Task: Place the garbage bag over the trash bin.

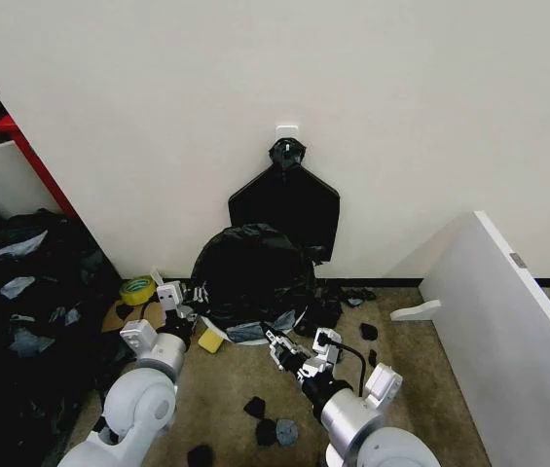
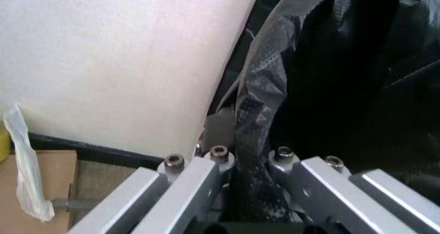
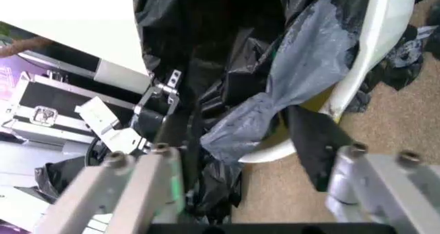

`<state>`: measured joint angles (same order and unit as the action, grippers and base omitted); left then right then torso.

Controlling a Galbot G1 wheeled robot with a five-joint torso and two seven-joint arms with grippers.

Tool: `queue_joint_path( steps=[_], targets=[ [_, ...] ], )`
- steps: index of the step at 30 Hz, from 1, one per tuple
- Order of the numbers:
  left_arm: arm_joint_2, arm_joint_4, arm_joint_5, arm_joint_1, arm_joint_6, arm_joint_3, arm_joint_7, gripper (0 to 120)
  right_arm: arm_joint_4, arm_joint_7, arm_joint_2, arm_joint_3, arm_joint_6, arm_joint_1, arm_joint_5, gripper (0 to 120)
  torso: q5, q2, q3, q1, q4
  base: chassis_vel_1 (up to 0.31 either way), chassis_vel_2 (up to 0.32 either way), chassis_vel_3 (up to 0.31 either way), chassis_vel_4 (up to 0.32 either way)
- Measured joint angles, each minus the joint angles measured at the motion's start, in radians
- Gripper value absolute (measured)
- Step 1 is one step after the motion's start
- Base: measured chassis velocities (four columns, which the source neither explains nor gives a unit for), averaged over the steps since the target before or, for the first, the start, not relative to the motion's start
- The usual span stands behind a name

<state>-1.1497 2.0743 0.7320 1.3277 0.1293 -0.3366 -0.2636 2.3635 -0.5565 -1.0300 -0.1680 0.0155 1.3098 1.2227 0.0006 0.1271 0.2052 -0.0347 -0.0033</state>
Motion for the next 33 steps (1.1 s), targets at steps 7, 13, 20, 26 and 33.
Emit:
queue_joint_path(
  steps=[7, 13, 20, 26, 33],
  targets=[
    [0.001, 0.001, -0.002, 0.003, -0.001, 0.0, 0.0, 1, -0.007, 0.0, -0.014, 0.001, -0.002, -0.009, 0.003, 68, 0.0, 0.0, 0.0, 0.0, 0.0, 0.0, 0.0, 0.0, 0.0],
    [0.002, 0.009, -0.002, 0.007, -0.001, 0.0, 0.0, 1, -0.024, 0.0, -0.021, 0.001, -0.002, -0.014, -0.001, 51, 0.0001, 0.0, 0.0, 0.0, 0.0, 0.0, 0.0, 0.0, 0.0],
    [0.003, 0.021, -0.002, 0.013, -0.002, -0.001, 0.0, 1, -0.027, 0.01, -0.018, 0.0, -0.001, -0.009, -0.019, 24, 0.0001, 0.0, 0.0, 0.0, 0.0, 0.0, 0.0, 0.0, 0.0],
    [0.002, 0.026, -0.002, 0.015, -0.002, -0.005, 0.0, 1, -0.029, 0.031, -0.003, -0.002, -0.001, -0.001, -0.045, 5, 0.0001, 0.0, 0.0, 0.0, 0.0, 0.0, 0.0, 0.0, 0.0],
    [0.0, 0.027, 0.001, 0.014, -0.002, -0.009, -0.002, 1, -0.024, 0.067, 0.028, -0.013, -0.009, 0.012, -0.083, 0, 0.0001, 0.0, 0.0, 0.0, 0.0, 0.0, 0.0, 0.0, 0.0]
  ],
)
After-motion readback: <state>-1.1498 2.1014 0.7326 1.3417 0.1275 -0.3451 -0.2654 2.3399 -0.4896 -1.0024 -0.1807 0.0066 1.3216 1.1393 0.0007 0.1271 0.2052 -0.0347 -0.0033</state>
